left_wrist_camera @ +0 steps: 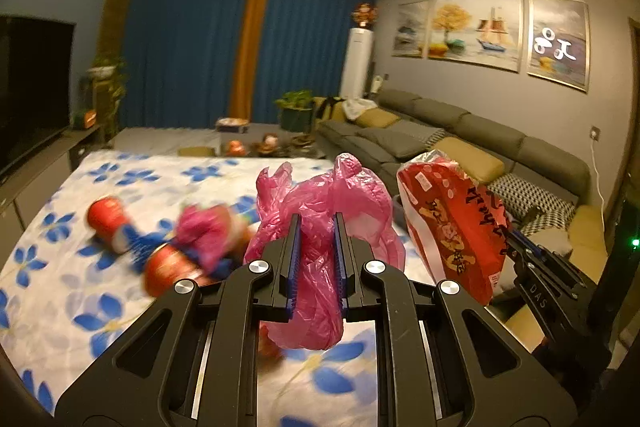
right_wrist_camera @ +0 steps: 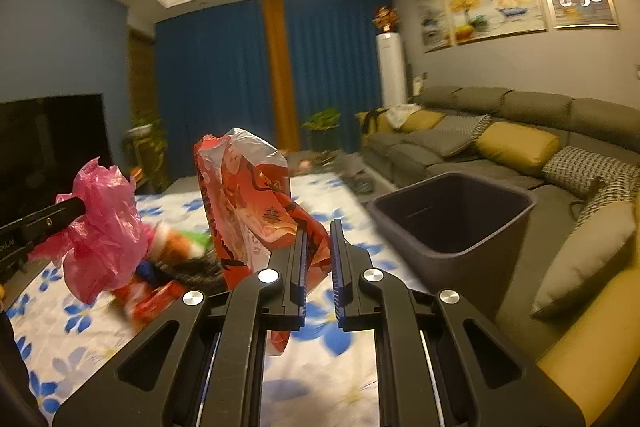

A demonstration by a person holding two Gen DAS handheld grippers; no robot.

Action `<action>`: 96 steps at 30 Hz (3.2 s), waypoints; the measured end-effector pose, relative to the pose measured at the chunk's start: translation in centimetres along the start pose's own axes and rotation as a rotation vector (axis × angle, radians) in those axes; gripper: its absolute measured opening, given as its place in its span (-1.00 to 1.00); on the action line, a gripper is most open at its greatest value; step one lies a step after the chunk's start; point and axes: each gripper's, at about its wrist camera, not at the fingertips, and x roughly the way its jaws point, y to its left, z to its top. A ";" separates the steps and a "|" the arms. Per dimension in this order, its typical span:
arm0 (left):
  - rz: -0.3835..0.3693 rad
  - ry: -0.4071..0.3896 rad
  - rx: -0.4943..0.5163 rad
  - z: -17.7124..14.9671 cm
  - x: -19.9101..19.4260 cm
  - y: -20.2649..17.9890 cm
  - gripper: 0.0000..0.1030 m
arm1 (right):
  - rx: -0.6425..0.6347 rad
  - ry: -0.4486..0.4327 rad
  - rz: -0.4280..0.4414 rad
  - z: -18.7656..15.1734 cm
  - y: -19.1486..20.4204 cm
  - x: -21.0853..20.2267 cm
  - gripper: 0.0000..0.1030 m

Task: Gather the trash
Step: 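Lift both held bags and carry them over the gray bin, then open both tools to drop the bags into the gray bin, then move both open tools back over the trash pile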

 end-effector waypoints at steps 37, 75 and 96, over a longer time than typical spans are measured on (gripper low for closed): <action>-0.237 0.078 0.063 1.9 23.5 -16.1 -0.72 | 0.154 -0.042 -0.294 3.5 -14.0 9.8 -0.78; 0.022 0.094 -0.007 1.3 18.7 -10.6 0.72 | 0.108 -0.006 -0.304 3.0 -11.4 7.1 0.53; 0.375 0.085 0.025 -4.4 3.6 2.4 0.72 | -0.009 0.145 0.000 -3.3 3.4 2.8 0.62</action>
